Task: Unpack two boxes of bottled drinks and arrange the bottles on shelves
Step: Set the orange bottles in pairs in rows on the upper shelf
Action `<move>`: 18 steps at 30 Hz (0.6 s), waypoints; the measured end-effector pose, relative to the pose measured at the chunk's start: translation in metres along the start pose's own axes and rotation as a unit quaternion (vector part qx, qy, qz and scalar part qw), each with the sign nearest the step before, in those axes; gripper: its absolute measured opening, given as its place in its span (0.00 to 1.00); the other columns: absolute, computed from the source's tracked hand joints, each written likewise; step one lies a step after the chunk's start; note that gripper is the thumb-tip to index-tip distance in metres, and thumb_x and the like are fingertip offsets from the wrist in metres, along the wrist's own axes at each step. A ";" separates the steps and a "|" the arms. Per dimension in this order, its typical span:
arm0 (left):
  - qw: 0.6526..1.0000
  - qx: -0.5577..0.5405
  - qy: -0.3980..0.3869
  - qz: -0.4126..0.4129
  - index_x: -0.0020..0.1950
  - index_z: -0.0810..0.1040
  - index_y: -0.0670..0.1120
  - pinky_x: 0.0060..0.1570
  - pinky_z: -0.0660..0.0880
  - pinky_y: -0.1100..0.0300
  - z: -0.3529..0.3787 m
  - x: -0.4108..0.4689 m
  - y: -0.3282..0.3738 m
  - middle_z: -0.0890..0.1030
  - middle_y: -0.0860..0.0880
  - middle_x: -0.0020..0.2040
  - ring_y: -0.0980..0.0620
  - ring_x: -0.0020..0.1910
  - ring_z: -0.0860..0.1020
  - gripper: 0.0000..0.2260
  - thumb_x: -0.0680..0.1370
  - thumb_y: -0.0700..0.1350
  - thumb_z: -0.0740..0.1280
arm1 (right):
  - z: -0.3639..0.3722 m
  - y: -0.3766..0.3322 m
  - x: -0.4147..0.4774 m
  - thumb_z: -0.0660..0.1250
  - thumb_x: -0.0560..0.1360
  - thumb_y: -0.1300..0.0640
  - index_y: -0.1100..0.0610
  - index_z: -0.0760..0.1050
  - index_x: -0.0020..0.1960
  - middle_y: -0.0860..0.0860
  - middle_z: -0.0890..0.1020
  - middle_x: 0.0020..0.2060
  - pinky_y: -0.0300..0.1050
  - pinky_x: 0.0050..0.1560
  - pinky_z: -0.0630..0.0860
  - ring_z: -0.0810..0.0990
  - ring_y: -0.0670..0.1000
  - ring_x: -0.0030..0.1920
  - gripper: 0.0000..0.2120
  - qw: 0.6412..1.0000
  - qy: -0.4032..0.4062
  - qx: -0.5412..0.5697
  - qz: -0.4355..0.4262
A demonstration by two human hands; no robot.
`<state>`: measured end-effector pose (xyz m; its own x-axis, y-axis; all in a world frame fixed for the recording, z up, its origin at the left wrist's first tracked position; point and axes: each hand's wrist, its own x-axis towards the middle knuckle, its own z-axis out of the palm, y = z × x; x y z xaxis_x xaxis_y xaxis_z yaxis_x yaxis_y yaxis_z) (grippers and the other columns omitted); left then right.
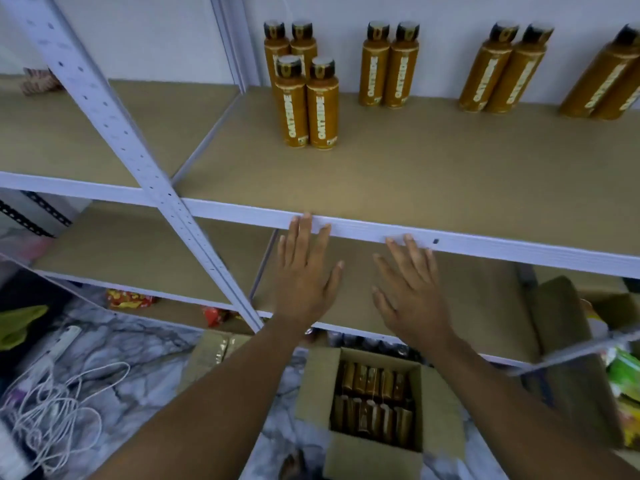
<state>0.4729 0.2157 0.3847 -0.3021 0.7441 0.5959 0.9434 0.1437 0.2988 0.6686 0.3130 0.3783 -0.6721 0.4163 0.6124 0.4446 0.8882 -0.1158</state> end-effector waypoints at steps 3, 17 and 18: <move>0.997 -0.020 -0.078 -0.011 0.78 0.69 0.45 0.73 0.65 0.38 0.029 -0.041 0.010 0.59 0.38 0.81 0.36 0.80 0.59 0.25 0.82 0.51 0.65 | 0.018 0.021 -0.056 0.66 0.79 0.54 0.60 0.79 0.65 0.60 0.75 0.71 0.67 0.71 0.66 0.69 0.64 0.75 0.17 0.995 -0.064 0.061 0.048; 0.751 -0.118 -0.592 -0.269 0.79 0.66 0.50 0.52 0.70 0.59 0.236 -0.248 0.002 0.77 0.44 0.71 0.44 0.65 0.77 0.28 0.82 0.58 0.67 | 0.167 0.096 -0.276 0.61 0.82 0.40 0.51 0.64 0.79 0.57 0.80 0.64 0.48 0.49 0.73 0.79 0.59 0.61 0.29 0.766 -0.548 0.132 0.308; 0.748 -0.118 -0.592 -0.276 0.79 0.66 0.50 0.52 0.70 0.60 0.258 -0.267 -0.004 0.78 0.45 0.70 0.45 0.64 0.78 0.28 0.82 0.58 0.66 | 0.186 0.099 -0.295 0.62 0.82 0.40 0.52 0.64 0.79 0.57 0.80 0.64 0.50 0.53 0.75 0.79 0.59 0.62 0.29 0.756 -0.547 0.141 0.330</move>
<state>0.5854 0.1847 0.0322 -0.1722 0.6913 -0.7017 0.6272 0.6263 0.4630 0.8013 0.3145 0.0410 -0.5159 0.5606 -0.6478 0.8563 0.3594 -0.3710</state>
